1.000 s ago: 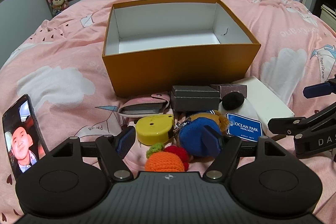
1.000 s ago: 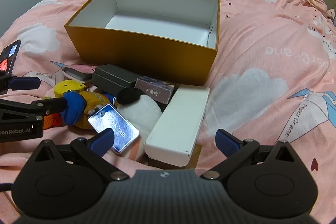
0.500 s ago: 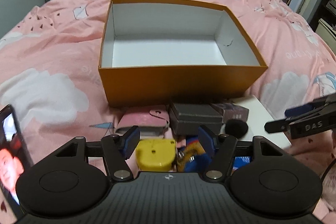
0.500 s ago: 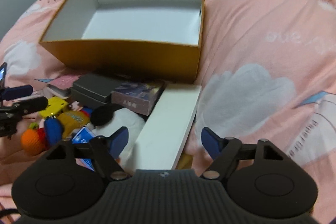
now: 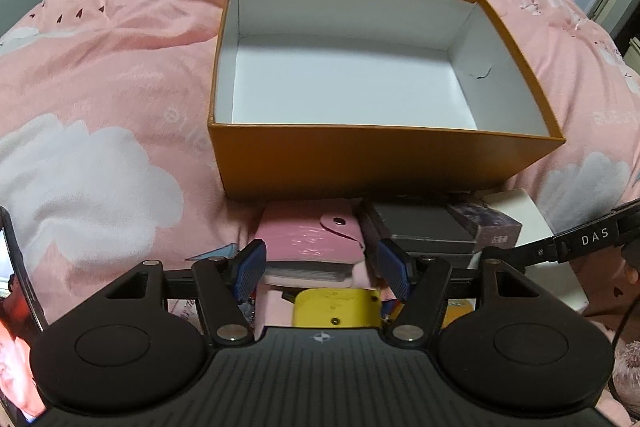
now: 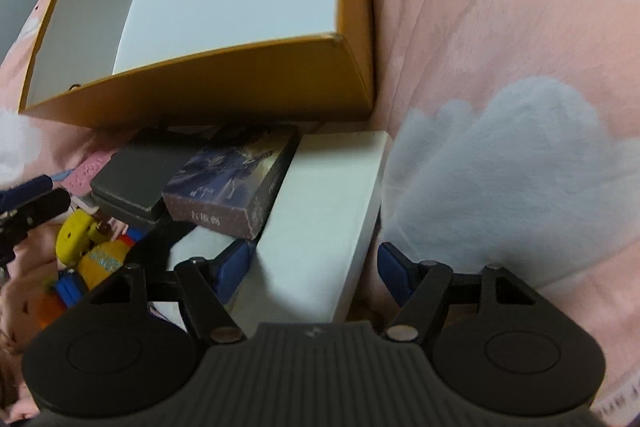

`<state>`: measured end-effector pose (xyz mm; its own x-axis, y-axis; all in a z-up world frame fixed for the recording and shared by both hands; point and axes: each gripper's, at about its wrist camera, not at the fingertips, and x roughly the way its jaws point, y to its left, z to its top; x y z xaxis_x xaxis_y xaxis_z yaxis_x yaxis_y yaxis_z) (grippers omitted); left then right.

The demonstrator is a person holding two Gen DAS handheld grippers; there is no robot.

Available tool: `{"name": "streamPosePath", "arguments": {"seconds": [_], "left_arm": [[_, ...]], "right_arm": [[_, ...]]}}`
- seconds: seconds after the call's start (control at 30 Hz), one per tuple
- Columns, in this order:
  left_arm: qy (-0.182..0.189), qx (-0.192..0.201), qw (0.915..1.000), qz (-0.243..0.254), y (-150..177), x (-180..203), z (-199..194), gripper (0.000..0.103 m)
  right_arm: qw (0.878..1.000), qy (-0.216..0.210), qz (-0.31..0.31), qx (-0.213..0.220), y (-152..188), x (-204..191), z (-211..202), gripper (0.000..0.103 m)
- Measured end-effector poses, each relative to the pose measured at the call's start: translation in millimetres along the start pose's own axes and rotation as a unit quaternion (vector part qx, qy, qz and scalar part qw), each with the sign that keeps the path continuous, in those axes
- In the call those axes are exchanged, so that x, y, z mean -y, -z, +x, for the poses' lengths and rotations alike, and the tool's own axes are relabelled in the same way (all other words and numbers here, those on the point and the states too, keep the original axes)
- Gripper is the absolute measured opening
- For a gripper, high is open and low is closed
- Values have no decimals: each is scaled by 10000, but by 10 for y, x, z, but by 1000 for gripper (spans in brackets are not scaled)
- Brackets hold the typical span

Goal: Organize objects
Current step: 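Grasp the white box with the right gripper while the left gripper reaches toward the gold cube box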

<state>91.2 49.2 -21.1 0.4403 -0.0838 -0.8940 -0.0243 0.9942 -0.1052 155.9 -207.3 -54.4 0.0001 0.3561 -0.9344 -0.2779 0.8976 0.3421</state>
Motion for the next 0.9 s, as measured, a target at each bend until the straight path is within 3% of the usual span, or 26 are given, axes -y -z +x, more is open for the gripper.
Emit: {"name": "streamPosePath", "arguments": {"seconds": [0.1, 0.17, 0.33, 0.37, 0.4, 0.53, 0.67, 0.77, 0.83, 0.9], "left_arm": [[-4, -28, 10000, 4, -23, -18, 23, 75], [58, -62, 9999, 72, -33, 4, 29, 75], [304, -149, 9986, 403, -50, 127, 2, 75], [363, -158, 9981, 465, -51, 158, -8, 75], [389, -163, 9978, 518, -49, 185, -17, 75], [466, -204, 9964, 681, -32, 265, -51, 75], [790, -192, 9930, 853, -45, 416, -95, 75], [996, -141, 9863, 1309, -63, 668, -123, 74], [1184, -103, 9770, 1769, -46, 871, -151, 72], [1449, -134, 9620, 2312, -25, 1088, -148, 72]], "right_arm": [[9986, -407, 299, -170, -44, 119, 69, 63], [9981, -464, 349, -191, -47, 137, 61, 62], [9999, -156, -49, -10, 17, -27, -110, 57], [9999, -128, -99, 61, 30, -53, -166, 41], [9996, -224, -95, 145, 38, -63, -234, 36], [9989, -81, -305, 357, 73, -117, -419, 33], [9976, 2, -301, 617, 110, -96, -675, 31], [9954, 261, -375, 840, 122, -71, -842, 30], [9937, 401, -356, 987, 159, -49, -938, 30], [9912, 547, -274, 1176, 209, 17, -1063, 30]]}}
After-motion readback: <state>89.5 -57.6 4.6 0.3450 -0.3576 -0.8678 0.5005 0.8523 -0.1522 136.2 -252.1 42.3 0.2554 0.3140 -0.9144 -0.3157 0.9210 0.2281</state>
